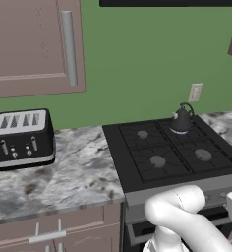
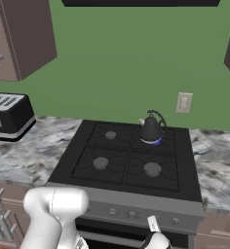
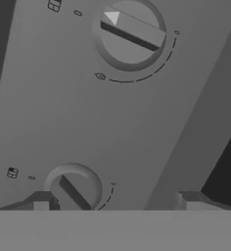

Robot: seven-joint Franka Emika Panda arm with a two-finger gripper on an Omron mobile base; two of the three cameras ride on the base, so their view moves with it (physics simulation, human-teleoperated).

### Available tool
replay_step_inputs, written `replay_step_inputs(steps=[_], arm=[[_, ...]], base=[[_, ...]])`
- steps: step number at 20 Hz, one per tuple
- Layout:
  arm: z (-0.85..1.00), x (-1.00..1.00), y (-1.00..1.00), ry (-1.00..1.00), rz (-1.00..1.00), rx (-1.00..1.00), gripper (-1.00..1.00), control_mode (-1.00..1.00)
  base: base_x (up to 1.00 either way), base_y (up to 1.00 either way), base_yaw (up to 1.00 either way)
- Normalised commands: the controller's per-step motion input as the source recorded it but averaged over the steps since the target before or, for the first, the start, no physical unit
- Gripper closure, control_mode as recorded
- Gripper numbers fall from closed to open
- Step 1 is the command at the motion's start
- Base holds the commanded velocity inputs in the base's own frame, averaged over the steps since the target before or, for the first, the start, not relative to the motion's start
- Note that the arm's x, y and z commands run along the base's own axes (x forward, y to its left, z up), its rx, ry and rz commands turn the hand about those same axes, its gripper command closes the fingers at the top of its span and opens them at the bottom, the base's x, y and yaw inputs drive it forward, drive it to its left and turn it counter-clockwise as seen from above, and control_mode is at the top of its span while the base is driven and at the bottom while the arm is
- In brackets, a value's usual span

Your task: Lower the heat of the kettle.

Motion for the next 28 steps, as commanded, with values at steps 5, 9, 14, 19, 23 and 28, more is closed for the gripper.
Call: replay_step_inputs(steps=[5,9,14,19,23,28], arm=[[0.41,0.0,-0.01,-0.01,0.0,0.07,1.0,-1.0],[0.27,0.01,0.0,0.0,0.0,0.03,1.0,-1.0],[0.01,0.06,0.0,-0.03,0.0,0.03,1.0,-1.0],[0.0,0.13,0.0,-0.02,0.0,0.06,1.0,-1.0],[0.0,0.01,0.0,-0.04,0.0,0.11,1.0,-1.0],[0.0,-0.05,0.0,-0.03,0.01,0.17,1.0,-1.0]], base=[[0.0,0.0,0.0],[0.0,0.0,0.0],[0.0,0.0,0.0],[0.0,0.0,0.0],[0.0,0.0,0.0],[0.0,0.0,0.0]])
